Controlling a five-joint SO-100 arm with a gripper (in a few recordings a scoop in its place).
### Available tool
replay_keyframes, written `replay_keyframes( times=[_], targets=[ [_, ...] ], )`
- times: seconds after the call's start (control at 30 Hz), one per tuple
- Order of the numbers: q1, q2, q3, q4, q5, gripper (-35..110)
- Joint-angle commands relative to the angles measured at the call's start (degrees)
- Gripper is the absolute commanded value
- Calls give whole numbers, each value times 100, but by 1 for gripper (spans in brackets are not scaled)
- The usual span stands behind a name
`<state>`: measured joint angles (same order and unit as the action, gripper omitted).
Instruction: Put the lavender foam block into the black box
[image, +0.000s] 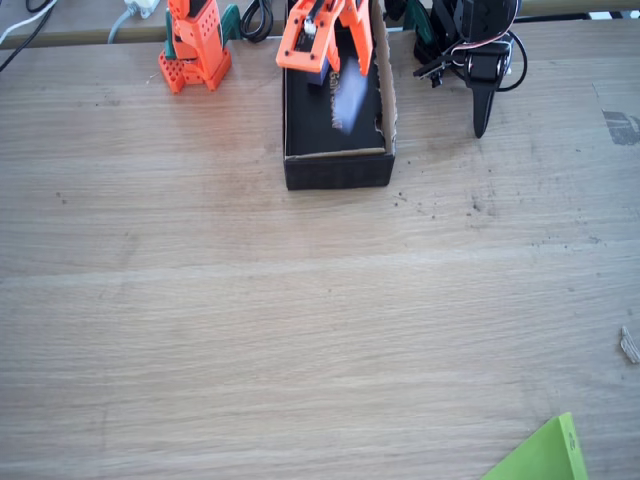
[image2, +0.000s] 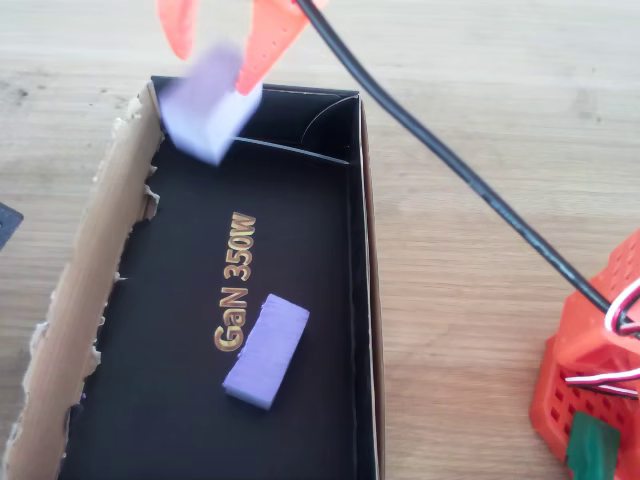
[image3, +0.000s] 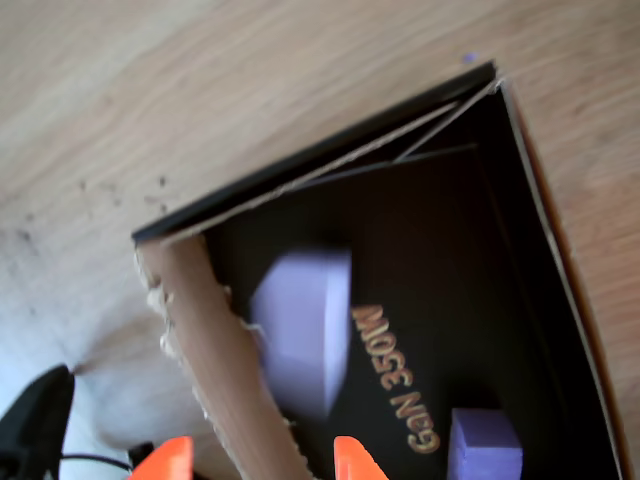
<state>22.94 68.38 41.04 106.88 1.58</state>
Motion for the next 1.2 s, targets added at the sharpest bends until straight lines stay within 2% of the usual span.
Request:
replay_keyframes(
  times=[0.0,0.2,0.3,0.4,0.57,0.67,0.77,1.0,1.17],
  targets=[
    [88,246,-352,0,-193,21],
    [378,457,-18,-176,-141,15],
    [738,949,879,-756,70,0],
    [1292,1723,2145,-1433,70,0],
    [3129,3797,4201,-2382,853,0],
    [4474,4746,5379,-3463,589,0],
    [5238,4957,6047,-3973,694,0],
    [5449,5476,7058,-4649,299,0],
    [5511,5915,7717,-4825,431,0]
  ],
)
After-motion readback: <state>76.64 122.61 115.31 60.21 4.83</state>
